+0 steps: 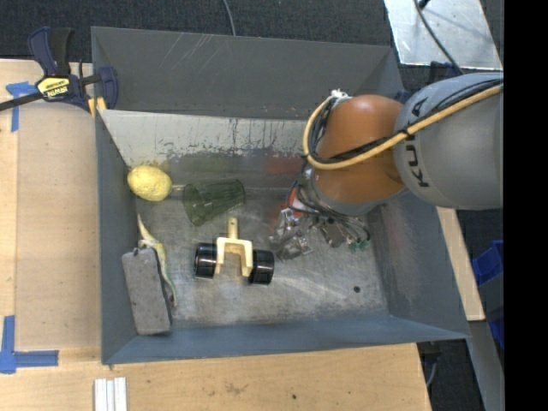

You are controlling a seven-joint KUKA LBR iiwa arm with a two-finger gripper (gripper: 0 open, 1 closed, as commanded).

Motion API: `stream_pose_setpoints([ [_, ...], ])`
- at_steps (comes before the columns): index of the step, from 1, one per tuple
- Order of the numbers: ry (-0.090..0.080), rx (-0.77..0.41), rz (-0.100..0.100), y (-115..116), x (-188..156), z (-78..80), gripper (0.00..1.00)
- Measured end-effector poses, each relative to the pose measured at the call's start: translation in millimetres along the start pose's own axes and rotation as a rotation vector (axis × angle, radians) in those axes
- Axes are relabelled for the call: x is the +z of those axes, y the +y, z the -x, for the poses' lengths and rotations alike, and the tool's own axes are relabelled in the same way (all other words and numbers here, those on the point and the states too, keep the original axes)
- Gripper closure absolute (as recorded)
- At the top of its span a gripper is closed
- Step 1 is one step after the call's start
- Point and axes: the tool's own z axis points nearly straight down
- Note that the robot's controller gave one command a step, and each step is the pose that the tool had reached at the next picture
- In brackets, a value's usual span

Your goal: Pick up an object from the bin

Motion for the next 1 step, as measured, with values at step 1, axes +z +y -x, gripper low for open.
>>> stream_pose_setpoints([
  [1, 0.004, -0.135, -0.002, 19.2, -12.3, 2.2, 1.0],
])
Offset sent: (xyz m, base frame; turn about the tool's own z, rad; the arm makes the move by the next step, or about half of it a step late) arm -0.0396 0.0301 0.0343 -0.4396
